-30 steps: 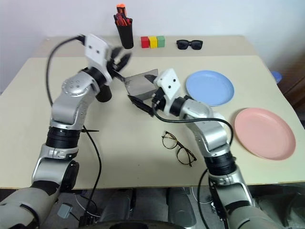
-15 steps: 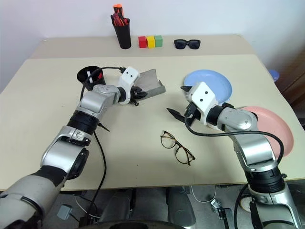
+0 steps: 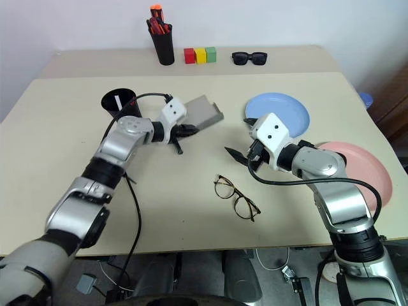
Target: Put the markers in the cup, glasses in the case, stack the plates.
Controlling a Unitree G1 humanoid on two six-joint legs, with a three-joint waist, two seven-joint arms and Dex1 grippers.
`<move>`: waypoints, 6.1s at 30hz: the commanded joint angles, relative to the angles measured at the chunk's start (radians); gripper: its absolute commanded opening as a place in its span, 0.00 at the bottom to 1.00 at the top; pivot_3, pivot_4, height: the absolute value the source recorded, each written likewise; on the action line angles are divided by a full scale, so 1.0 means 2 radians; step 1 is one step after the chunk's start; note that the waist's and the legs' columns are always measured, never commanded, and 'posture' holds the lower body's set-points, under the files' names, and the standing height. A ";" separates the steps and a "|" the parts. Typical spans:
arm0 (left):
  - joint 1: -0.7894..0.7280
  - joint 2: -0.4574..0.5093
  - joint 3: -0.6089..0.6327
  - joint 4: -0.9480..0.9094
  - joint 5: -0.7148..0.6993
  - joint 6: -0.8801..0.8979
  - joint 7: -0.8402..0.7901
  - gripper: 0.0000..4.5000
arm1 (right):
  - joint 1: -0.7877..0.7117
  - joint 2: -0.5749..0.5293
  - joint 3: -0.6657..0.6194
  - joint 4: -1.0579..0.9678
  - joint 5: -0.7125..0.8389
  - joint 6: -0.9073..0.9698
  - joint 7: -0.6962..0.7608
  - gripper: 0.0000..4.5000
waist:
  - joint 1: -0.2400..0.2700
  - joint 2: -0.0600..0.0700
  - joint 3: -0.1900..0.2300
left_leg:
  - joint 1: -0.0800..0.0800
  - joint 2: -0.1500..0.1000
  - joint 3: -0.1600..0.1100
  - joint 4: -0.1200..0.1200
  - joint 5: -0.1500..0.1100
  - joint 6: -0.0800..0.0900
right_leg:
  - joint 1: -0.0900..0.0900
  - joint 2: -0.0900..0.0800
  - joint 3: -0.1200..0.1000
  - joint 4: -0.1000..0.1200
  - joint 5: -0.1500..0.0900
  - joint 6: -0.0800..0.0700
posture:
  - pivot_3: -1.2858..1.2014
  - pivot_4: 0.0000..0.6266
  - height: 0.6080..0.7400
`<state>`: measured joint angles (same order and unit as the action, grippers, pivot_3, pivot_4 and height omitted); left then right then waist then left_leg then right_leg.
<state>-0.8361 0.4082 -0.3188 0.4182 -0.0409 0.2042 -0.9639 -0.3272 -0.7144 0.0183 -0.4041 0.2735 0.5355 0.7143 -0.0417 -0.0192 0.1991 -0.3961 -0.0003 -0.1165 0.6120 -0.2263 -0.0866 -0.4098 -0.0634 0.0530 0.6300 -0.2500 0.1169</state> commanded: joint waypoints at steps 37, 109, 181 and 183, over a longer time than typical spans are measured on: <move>0.233 0.129 0.099 -0.338 -0.081 0.098 -0.029 0.65 | 0.067 -0.061 0.012 -0.094 0.111 0.242 0.003 0.01 | 0.002 0.000 0.000 | 0.000 0.000 0.000 0.002 -0.001 0.001 | 0.001 0.000 0.000 0.000 0.000 0.000 | 0.52 0.24 1.00; 0.441 0.116 0.251 -0.414 -0.169 0.107 0.102 0.65 | -0.233 0.075 0.224 0.195 -0.130 -0.025 0.078 0.00 | -0.003 0.000 0.000 | 0.002 0.001 0.001 0.001 -0.001 0.001 | 0.001 0.001 0.000 0.001 0.000 -0.002 | 0.52 0.24 1.00; 0.155 0.025 0.072 -0.298 -0.097 0.140 0.095 0.01 | -0.094 -0.004 0.087 0.218 -0.179 -0.036 -0.098 0.52 | -0.001 0.000 -0.001 | 0.002 0.000 0.001 0.001 -0.001 0.001 | 0.002 0.000 0.000 0.000 0.000 0.000 | 0.52 0.24 1.00; 0.177 0.027 0.089 -0.316 -0.102 0.140 0.106 0.01 | -0.113 0.001 0.104 0.266 -0.204 -0.065 -0.103 0.52 | -0.002 0.000 -0.001 | 0.002 0.000 0.001 0.001 -0.001 0.001 | 0.002 0.000 0.000 0.000 0.000 0.000 | 0.52 0.24 1.00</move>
<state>-0.4922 0.4559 -0.1808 -0.1613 -0.2294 0.4991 -0.7683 -0.5194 -0.7141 0.2223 0.0900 -0.0895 0.4620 0.5191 -0.0459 -0.0185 0.1980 -0.3924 0.0003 -0.1144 0.6148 -0.2274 -0.0847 -0.4068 -0.0635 0.0540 0.6308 -0.2495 0.1165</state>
